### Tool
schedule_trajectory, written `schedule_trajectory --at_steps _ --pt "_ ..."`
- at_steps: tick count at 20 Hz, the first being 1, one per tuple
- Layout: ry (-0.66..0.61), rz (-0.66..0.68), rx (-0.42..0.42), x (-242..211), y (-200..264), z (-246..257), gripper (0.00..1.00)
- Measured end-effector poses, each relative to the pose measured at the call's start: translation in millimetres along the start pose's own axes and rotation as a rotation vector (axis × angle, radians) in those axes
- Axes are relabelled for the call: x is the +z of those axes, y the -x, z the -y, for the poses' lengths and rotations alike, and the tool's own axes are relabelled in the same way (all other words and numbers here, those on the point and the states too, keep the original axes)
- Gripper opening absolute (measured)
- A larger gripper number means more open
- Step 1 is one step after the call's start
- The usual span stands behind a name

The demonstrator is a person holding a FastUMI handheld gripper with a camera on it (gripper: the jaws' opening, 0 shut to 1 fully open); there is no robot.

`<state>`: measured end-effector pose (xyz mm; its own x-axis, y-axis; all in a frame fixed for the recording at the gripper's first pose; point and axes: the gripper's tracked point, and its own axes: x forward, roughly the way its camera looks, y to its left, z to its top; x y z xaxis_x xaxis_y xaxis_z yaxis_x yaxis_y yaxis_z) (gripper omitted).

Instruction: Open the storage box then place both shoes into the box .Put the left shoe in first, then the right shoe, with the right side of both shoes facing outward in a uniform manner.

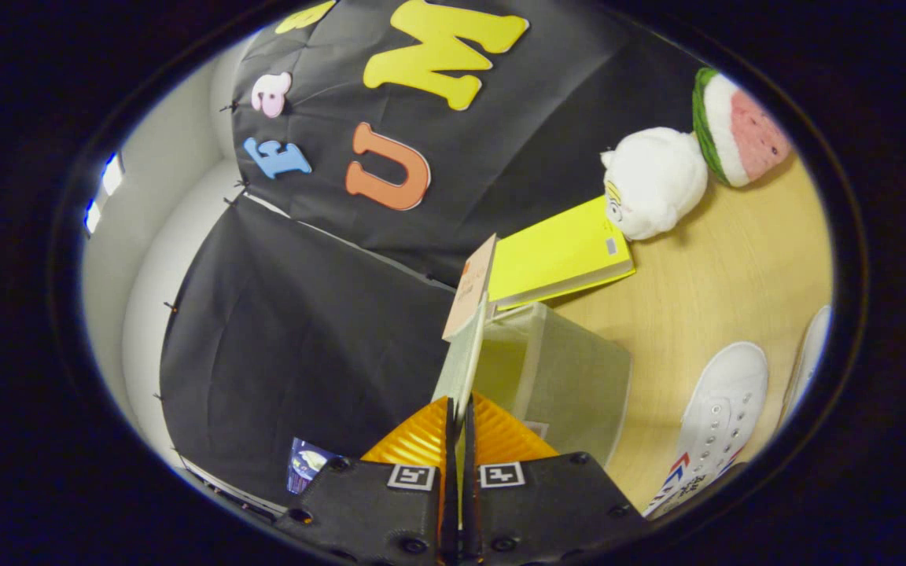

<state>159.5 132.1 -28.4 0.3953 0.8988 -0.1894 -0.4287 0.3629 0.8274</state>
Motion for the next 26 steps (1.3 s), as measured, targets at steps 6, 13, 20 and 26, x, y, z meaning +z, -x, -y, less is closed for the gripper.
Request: schedule_trajectory --at_steps 6,13,20,26 --pt "0.117 0.003 -0.058 6 -17 -61 0.07" --pt "0.152 -0.008 0.013 -10 -84 -139 0.07" --pt "0.106 0.011 0.054 -26 -159 -180 0.08" --pt "0.198 -0.012 -0.017 -49 -227 -205 0.51"
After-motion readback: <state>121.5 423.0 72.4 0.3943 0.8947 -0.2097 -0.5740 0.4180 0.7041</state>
